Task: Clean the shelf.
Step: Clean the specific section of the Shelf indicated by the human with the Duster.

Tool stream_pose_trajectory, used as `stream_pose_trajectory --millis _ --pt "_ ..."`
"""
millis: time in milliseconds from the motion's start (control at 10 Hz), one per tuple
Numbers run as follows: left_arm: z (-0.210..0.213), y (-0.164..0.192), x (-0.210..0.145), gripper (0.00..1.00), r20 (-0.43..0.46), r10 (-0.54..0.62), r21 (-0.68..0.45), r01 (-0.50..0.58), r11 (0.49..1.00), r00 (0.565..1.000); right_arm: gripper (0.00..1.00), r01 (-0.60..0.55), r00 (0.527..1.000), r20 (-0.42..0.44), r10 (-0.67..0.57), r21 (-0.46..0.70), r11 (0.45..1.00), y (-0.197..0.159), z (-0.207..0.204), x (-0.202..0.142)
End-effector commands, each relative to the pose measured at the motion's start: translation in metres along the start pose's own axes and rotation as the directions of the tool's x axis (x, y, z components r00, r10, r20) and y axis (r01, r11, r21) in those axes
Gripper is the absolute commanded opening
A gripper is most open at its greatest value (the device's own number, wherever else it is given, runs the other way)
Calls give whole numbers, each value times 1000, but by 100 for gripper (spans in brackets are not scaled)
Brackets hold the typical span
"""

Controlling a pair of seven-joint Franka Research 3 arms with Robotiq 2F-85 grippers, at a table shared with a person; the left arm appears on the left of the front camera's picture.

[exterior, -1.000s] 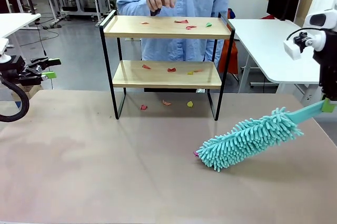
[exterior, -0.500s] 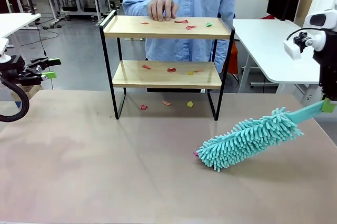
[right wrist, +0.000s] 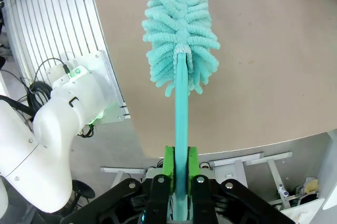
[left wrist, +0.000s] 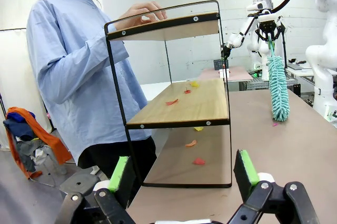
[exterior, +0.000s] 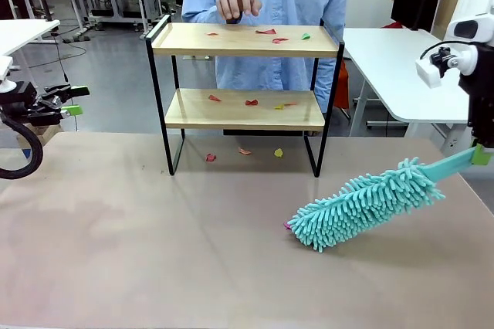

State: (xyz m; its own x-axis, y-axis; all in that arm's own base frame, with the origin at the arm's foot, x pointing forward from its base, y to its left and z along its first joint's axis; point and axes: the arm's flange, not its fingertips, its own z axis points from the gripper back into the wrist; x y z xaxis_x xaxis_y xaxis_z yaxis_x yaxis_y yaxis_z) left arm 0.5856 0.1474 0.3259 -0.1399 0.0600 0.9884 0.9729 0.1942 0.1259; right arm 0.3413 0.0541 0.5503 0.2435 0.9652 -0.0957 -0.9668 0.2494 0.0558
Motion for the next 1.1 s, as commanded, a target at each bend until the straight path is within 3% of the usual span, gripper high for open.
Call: stream_pose_trajectory --millis 0,1000 --pt "0 -1 2 100 -6 -10 -9 9 1000 1000 13 2 1000 9 -2 -2 1000 1 2 -1" --pt "0 -1 2 100 -6 -10 -9 9 1000 1000 13 2 1000 9 -2 -2 1000 1 2 -1"
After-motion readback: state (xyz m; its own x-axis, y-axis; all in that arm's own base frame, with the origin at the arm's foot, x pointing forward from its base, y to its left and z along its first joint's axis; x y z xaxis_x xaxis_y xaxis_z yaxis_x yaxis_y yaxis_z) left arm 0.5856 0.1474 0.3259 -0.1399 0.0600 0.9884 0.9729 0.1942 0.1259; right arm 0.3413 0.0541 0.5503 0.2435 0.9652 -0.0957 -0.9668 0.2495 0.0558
